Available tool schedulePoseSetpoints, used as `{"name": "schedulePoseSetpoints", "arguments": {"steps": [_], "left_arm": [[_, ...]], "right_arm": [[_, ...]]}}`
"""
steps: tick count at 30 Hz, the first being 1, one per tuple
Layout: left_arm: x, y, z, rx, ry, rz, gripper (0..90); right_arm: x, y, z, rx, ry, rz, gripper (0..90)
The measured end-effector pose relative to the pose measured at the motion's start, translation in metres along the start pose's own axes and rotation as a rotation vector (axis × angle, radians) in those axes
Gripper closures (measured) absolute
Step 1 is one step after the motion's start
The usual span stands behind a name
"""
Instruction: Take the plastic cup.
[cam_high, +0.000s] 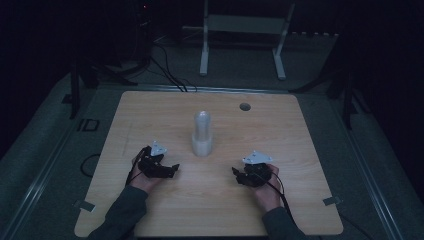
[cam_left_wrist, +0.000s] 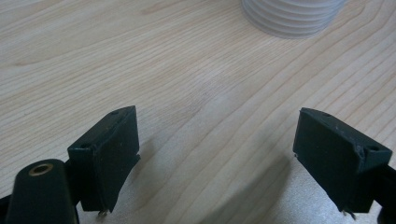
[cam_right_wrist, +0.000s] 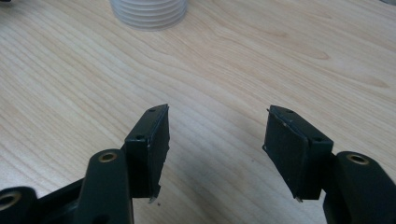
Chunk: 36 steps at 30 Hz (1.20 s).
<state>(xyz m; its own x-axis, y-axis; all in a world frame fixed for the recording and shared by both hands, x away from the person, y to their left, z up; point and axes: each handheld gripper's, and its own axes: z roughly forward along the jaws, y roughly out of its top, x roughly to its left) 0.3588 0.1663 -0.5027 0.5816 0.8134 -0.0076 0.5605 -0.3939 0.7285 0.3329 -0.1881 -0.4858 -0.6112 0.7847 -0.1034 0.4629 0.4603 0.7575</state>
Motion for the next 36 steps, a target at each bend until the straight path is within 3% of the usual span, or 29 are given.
{"name": "schedulePoseSetpoints", "arguments": {"steps": [11, 21, 28, 36], "left_arm": [[-0.001, 0.003, -0.009, -0.034, -0.024, -0.007, 17.9], [0.005, 0.02, -0.027, -0.084, -0.077, -0.004, 23.9], [0.009, 0.032, -0.034, -0.094, -0.085, 0.011, 24.8], [0.005, 0.054, -0.039, -0.111, -0.106, 0.062, 24.8]], "right_arm": [[0.005, 0.004, -0.001, 0.004, 0.017, -0.017, 39.6], [0.008, 0.023, 0.0, -0.009, 0.039, -0.057, 38.8], [0.011, 0.039, 0.006, -0.022, 0.051, -0.078, 38.5], [0.014, 0.054, 0.014, -0.045, 0.081, -0.077, 37.9]]}}
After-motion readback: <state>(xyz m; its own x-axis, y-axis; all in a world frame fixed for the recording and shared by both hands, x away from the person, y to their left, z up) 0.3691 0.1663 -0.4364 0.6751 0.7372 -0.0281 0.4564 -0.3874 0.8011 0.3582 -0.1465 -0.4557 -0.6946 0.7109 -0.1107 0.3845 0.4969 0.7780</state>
